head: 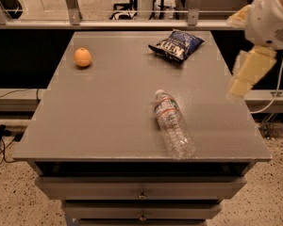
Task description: Pick blue chip bag
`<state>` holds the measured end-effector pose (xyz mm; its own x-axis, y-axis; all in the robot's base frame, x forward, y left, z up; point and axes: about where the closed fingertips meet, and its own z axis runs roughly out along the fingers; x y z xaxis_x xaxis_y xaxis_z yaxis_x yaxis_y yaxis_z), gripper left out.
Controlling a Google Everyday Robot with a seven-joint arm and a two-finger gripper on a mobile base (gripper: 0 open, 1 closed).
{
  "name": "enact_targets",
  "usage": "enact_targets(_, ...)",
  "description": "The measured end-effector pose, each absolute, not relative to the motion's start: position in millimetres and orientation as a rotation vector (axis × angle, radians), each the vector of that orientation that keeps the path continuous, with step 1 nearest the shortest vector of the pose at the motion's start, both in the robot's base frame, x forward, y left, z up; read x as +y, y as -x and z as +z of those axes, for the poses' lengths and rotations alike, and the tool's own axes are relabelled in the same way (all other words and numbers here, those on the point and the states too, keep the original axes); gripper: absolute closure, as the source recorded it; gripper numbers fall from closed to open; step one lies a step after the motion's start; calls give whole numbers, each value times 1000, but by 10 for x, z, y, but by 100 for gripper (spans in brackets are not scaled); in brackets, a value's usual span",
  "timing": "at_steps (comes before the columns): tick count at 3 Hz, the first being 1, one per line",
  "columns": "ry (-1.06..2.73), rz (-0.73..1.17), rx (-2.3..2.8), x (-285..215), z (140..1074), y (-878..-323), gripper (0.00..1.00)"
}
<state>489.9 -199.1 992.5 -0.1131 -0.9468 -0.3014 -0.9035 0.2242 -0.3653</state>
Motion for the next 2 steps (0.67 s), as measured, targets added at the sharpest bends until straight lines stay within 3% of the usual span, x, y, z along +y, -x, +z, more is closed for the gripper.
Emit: enact_targets(2,1572,-21,1915,-1636,9669,-6432,0)
